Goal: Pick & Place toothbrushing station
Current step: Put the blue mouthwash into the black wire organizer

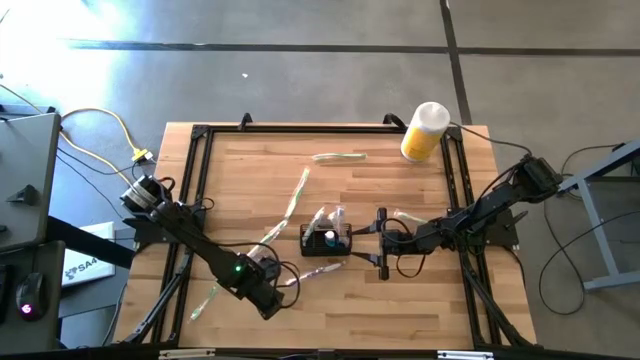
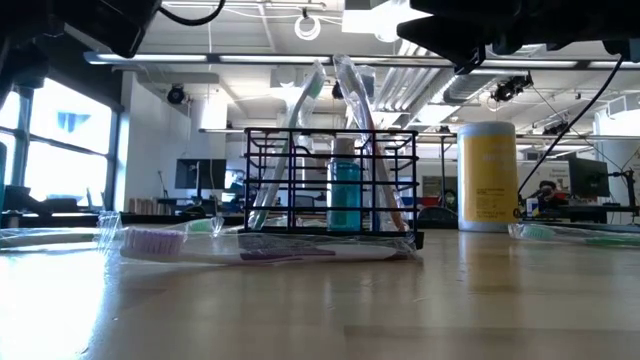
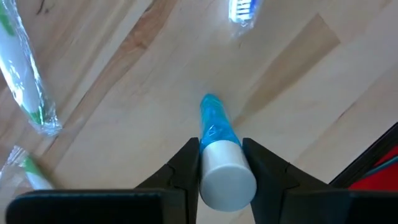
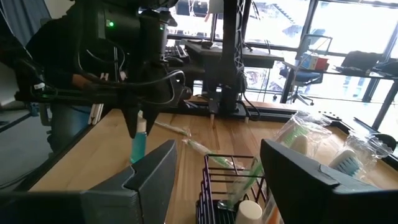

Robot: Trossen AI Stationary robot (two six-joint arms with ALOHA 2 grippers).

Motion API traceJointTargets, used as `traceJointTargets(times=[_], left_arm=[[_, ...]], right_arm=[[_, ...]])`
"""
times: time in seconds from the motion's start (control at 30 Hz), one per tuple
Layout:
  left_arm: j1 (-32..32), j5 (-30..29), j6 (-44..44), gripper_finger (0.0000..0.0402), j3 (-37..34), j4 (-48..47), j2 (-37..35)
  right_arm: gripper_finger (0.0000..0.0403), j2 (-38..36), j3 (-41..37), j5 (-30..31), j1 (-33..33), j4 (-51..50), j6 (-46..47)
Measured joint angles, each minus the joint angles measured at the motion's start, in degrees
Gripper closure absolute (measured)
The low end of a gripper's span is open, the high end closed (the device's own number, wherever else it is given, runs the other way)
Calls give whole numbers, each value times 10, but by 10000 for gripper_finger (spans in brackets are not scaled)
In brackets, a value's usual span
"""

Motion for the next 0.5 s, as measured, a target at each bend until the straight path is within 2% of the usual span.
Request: traceJointTargets(times=[0.13,0.23,0.5], left_arm=[[0,0,21,313,2,-5,0],[0,-14,42,313,30,-42,4],[0,-103,116,313,234,-203,3]], right_arm=[[177,0,0,0,-1,0,0],[177,0,0,0,-1,0,0],[177,0,0,0,-1,0,-2]])
